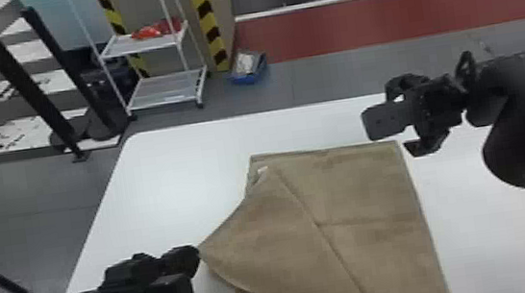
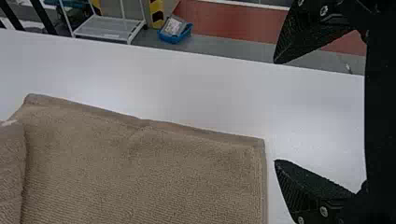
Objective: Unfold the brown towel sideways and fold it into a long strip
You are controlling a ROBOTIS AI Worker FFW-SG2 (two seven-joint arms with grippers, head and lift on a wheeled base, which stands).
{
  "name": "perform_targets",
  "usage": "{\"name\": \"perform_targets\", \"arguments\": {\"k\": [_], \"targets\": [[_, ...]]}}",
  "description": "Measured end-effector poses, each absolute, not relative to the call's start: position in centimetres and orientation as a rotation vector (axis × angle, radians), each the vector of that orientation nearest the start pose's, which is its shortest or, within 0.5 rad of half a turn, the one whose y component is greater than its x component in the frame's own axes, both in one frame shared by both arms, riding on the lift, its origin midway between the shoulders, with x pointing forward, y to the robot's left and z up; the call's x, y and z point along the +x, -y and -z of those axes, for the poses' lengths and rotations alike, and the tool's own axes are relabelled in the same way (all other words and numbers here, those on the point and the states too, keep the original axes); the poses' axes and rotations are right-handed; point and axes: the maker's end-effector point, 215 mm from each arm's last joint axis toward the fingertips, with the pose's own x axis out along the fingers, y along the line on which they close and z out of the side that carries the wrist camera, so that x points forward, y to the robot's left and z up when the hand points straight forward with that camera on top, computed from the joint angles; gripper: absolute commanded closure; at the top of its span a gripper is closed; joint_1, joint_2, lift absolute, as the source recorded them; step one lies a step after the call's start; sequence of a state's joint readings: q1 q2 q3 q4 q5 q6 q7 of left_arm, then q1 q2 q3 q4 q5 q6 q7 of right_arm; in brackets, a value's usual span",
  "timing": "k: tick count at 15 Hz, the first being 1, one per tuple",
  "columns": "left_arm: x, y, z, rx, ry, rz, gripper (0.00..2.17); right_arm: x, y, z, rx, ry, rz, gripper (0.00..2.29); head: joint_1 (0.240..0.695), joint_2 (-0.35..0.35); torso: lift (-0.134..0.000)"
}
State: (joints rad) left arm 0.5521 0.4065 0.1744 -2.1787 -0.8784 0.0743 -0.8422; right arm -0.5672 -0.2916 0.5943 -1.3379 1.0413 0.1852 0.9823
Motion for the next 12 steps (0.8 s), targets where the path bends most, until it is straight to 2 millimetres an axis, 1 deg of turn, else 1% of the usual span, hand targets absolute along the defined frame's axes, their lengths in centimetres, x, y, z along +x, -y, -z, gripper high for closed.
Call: {"name": "perform_targets", "arguments": {"k": [1,3,8,10,12], "targets": [[38.4,-29.9,41.7,1.247,-0.498,0.699,1.79,64.1,12.6,39.4,-1.606,-0.481,-0.919,0.15,0.695,0.185,-0.125],[38.1,-30.2,41.8,1.243,-0.506,0.693,1.79,63.7,13.1,40.6,-1.668,-0.543,-0.960,0.18,0.695,0.184,-0.125],[38.0,-30.7,42.1,1.242,-0.518,0.689,1.79,62.7,13.8,43.1,-1.745,-0.620,-0.997,0.29,0.695,0.184,-0.125],[38.0,-30.8,42.1,1.244,-0.518,0.691,1.79,62.5,13.7,43.6,-1.747,-0.637,-1.012,0.35,0.695,0.186,-0.125],[37.9,-30.7,42.1,1.244,-0.518,0.694,1.79,62.4,12.9,43.8,-1.752,-0.632,-1.027,0.41,0.695,0.192,-0.125]]}}
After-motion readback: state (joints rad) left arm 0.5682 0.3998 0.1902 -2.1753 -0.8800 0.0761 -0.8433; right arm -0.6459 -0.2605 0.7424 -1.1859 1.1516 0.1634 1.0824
